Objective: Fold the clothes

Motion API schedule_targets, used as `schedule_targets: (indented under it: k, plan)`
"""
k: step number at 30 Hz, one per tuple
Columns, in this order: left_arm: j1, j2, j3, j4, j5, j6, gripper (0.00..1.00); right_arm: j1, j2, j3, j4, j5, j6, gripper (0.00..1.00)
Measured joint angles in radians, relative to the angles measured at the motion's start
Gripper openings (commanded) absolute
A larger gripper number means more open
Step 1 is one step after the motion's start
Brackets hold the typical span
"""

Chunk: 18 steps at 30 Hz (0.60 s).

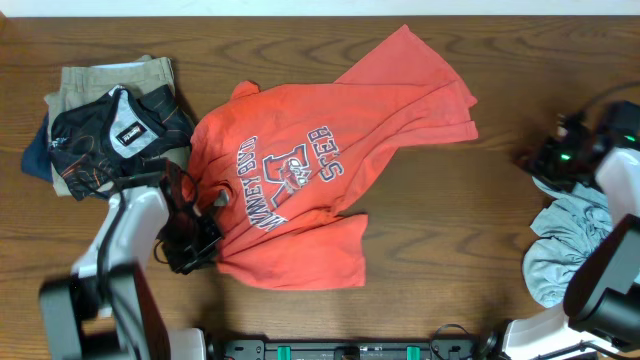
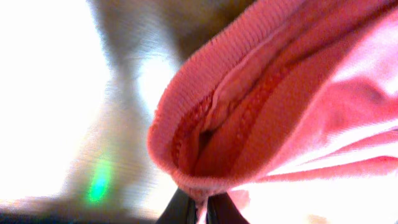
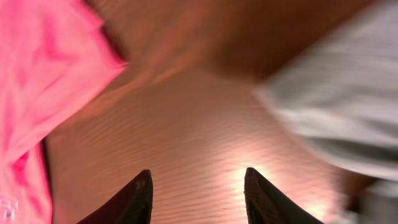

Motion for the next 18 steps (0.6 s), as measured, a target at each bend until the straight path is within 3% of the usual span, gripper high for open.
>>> schedule_targets:
  k: [7,8,10,13,14,18]
  plan:
    - [0.0,-0.266,0.048,-0.028,-0.209,-0.021,0.06,0.183,0.0,0.0,0.021,0.037,-0.031,0.54]
    - [0.0,-0.296,0.054,-0.016,-0.232,-0.026,0.12,0.207,0.0,0.0,0.023,0.052,-0.033,0.55]
    - [0.0,-0.344,0.064,0.011,-0.267,-0.038,0.53,0.245,0.0,0.0,0.026,0.072,-0.034,0.56]
    - [0.0,-0.383,0.072,0.023,-0.289,-0.067,0.93,0.292,0.0,0.0,0.033,0.1,-0.033,0.57]
    - [0.001,-0.387,0.072,0.017,-0.279,-0.074,1.0,0.305,0.0,0.0,0.036,0.106,-0.032,0.57]
    - [0.001,-0.378,0.072,-0.02,-0.199,-0.098,0.98,0.344,0.002,0.0,0.05,0.121,-0.021,0.58]
